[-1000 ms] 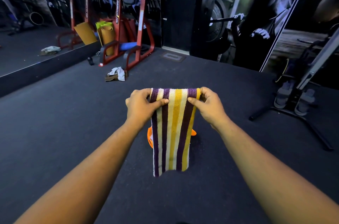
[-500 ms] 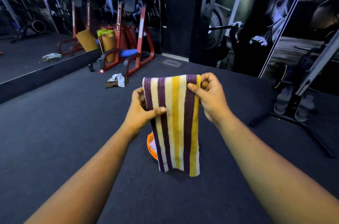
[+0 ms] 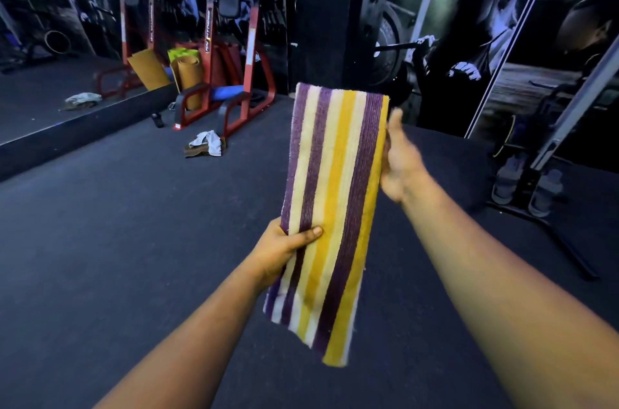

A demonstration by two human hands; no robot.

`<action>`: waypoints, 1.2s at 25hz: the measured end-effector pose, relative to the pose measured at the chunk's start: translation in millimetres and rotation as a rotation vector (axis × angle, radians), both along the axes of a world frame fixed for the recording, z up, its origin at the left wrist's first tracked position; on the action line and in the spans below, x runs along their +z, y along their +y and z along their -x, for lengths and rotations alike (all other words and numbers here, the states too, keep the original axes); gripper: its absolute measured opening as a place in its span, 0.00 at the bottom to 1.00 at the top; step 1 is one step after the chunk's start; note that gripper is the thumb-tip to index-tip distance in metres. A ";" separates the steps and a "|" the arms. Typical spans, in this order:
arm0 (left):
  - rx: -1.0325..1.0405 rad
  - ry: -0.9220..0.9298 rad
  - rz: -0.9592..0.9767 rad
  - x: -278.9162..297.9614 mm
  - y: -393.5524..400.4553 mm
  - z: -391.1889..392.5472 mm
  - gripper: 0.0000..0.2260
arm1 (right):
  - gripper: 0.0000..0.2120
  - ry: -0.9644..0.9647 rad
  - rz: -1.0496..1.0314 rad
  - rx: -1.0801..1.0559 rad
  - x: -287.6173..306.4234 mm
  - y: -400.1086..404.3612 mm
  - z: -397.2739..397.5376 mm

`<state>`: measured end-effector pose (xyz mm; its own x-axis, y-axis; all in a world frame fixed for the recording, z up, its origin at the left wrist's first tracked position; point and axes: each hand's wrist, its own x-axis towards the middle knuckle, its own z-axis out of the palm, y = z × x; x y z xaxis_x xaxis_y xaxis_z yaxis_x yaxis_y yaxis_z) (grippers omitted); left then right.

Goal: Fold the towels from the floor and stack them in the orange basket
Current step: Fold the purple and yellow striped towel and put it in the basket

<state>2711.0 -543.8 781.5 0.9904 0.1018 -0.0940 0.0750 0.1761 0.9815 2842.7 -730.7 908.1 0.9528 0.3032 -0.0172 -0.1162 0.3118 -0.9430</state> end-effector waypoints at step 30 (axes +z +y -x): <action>0.169 -0.216 -1.268 68.9 47.2 -7.7 0.18 | 0.25 -0.678 1.093 -0.055 -79.4 -0.5 33.1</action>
